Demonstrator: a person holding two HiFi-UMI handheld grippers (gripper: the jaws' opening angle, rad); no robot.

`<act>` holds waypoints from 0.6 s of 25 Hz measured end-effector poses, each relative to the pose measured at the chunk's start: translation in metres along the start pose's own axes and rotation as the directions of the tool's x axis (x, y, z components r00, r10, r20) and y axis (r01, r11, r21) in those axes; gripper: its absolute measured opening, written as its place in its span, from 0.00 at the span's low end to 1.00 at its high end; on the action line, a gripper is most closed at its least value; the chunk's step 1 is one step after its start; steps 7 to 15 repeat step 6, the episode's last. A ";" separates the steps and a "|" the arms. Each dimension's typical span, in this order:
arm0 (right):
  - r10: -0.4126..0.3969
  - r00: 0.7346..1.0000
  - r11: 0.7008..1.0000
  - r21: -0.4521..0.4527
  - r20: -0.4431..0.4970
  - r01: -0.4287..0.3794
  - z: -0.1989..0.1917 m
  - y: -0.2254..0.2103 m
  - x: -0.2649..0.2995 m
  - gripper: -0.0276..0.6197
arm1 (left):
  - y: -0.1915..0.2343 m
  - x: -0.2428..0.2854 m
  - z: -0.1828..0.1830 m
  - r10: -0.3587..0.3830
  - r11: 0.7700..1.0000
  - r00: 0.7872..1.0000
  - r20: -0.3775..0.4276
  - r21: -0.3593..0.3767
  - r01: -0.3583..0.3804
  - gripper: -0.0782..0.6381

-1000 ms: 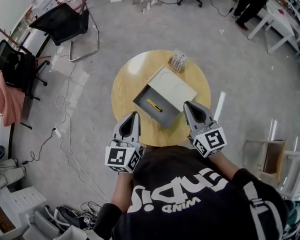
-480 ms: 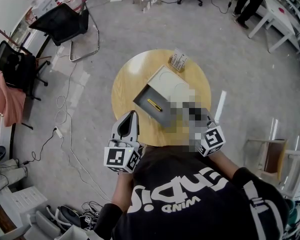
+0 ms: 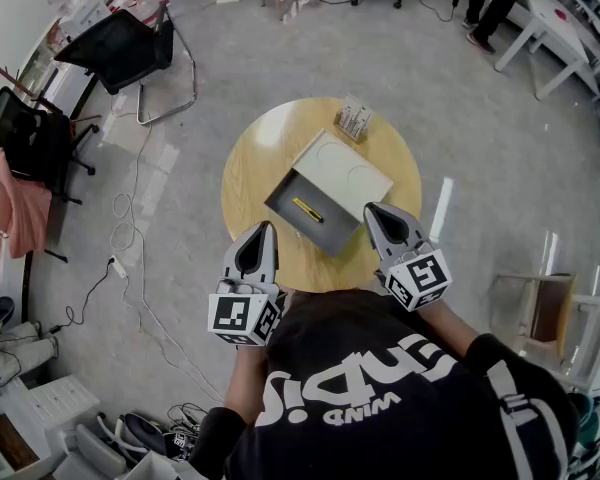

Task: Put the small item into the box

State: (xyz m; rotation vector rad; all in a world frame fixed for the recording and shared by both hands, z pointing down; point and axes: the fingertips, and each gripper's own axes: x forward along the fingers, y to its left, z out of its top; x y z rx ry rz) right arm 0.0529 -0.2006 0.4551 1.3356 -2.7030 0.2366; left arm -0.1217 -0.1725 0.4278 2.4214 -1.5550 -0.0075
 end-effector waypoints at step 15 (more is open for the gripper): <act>-0.002 1.000 1.000 0.005 -0.005 0.002 -0.002 -0.002 -0.001 0.05 | 0.000 0.000 -0.001 -0.002 1.000 1.000 -0.005 -0.006 0.002 0.12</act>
